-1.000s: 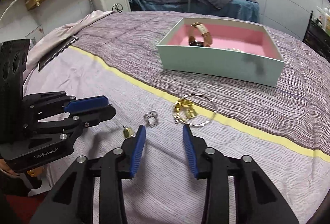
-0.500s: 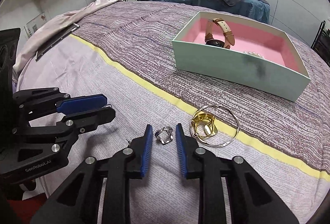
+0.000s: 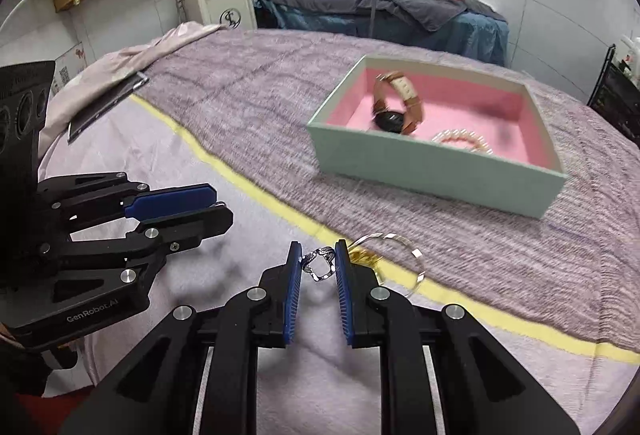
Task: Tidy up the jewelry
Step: 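Carry both rings in the left and right tools into the pink box, then open both tools to release the rings in the box and withdraw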
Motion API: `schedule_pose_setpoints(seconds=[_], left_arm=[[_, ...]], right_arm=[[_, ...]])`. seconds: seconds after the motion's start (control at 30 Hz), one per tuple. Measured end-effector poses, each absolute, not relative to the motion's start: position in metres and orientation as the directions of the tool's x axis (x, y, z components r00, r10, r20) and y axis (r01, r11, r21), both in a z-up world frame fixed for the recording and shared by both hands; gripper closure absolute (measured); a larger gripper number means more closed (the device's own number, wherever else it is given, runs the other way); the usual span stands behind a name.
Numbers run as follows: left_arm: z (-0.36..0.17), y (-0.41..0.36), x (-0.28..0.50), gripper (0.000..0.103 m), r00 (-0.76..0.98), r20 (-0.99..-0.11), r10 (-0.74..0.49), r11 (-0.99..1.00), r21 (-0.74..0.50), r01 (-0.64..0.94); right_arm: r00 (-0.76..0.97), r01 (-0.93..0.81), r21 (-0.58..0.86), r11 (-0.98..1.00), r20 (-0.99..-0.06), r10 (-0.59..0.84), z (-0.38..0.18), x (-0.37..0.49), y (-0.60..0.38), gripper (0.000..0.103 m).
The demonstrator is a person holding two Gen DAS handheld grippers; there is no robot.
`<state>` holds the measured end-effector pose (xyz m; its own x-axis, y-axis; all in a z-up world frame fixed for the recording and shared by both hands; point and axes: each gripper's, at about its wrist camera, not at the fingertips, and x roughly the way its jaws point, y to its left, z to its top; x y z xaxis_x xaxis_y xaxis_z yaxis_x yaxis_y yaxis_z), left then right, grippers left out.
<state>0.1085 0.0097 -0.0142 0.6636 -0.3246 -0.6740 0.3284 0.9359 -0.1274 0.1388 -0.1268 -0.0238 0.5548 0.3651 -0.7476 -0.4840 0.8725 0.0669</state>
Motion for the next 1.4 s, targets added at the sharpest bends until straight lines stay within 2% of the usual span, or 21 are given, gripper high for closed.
schedule_pose_setpoints(seconds=[0.23,0.37,0.53,0.7,1.1,1.27,1.33,1.37,1.4], left_arm=[[0.003,-0.013,0.153,0.082,0.667,-0.67,-0.325,0.925,-0.079,0.372],[0.007,-0.022,0.189,0.082,0.628,-0.69,-0.361,0.914,-0.127,0.386],[0.006,-0.041,0.229,0.082,0.59,-0.728,-0.351,0.907,-0.108,0.406],[-0.005,-0.053,0.256,0.082,0.526,-0.769,-0.364,0.901,-0.148,0.408],[-0.023,-0.063,0.272,0.082,0.495,-0.804,-0.331,0.905,-0.121,0.408],[-0.022,-0.064,0.267,0.081,0.529,-0.796,-0.295,0.909,-0.063,0.413],[-0.02,-0.064,0.264,0.08,0.539,-0.79,-0.291,0.91,-0.054,0.412],[-0.019,-0.063,0.262,0.075,0.546,-0.787,-0.286,0.912,-0.049,0.408],[-0.018,-0.061,0.26,0.067,0.554,-0.783,-0.283,0.913,-0.044,0.405]], right_arm=[[0.618,-0.414,0.057,0.908,-0.715,0.327,0.002,0.169,-0.151,0.087],[0.635,-0.379,0.048,0.924,-0.713,0.298,0.009,0.195,-0.161,0.087],[0.628,-0.335,0.057,0.94,-0.73,0.268,0.009,0.231,-0.171,0.087],[0.598,-0.318,0.052,0.947,-0.764,0.243,-0.002,0.255,-0.171,0.087],[0.554,-0.316,0.01,0.949,-0.81,0.193,-0.025,0.277,-0.167,0.087],[0.55,-0.329,0.001,0.944,-0.813,0.192,-0.03,0.278,-0.165,0.086],[0.554,-0.329,0.0,0.944,-0.81,0.193,-0.03,0.278,-0.165,0.086],[0.558,-0.329,0.002,0.944,-0.806,0.197,-0.029,0.278,-0.166,0.086],[0.563,-0.328,0.006,0.945,-0.802,0.2,-0.027,0.277,-0.166,0.083]])
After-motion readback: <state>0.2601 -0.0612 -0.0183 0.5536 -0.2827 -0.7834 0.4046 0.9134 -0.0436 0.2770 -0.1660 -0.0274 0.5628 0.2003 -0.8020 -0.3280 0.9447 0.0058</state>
